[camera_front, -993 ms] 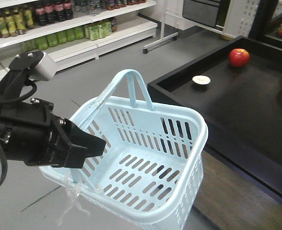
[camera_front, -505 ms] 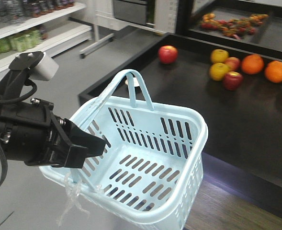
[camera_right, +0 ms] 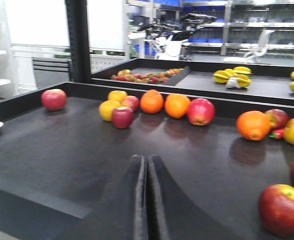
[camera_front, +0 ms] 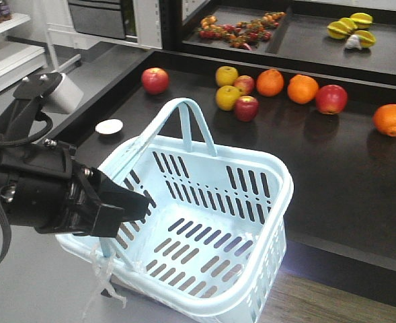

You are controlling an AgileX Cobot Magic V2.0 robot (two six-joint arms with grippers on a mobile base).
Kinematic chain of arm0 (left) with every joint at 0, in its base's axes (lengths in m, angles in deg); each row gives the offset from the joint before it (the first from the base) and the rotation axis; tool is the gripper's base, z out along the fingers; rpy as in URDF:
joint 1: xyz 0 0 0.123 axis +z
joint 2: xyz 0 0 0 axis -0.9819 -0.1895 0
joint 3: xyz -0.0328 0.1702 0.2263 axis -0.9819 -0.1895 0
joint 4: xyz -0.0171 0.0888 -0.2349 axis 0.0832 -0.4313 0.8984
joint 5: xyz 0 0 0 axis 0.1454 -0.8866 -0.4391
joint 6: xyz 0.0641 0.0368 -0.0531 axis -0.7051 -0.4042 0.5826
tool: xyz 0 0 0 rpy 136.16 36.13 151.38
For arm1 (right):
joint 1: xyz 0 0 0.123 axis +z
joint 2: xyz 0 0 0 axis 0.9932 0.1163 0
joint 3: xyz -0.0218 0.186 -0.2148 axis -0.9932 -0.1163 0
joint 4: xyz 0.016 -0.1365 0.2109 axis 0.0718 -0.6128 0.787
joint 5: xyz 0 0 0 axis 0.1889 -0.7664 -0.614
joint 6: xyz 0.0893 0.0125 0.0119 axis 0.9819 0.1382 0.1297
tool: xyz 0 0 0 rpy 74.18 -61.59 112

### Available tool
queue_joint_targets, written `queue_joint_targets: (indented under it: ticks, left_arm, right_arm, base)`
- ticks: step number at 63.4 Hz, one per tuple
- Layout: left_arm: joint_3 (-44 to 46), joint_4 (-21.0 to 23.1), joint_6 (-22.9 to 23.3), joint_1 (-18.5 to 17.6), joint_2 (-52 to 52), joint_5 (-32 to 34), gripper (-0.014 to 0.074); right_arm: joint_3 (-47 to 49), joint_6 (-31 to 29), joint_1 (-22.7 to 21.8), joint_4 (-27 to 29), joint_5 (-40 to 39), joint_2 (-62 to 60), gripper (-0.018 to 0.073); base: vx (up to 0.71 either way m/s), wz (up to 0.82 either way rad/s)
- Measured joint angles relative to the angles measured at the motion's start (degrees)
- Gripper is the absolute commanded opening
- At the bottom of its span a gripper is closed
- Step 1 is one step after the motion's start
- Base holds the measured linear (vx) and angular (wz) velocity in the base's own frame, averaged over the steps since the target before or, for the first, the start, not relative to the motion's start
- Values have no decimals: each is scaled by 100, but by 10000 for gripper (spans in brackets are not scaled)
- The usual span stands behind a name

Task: Pick three apples into basket with both arms
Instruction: 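Drive toward the table with apples and oranges holding the basket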

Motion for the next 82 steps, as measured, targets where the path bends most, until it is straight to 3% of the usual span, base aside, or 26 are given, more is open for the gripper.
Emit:
queue_joint_targets:
  ticks: [82]
  left_arm:
    - [0,0,0,0,0,0,-8]
  right_arm:
    - [0,0,0,0,0,0,-5]
  base:
    - [9,-21]
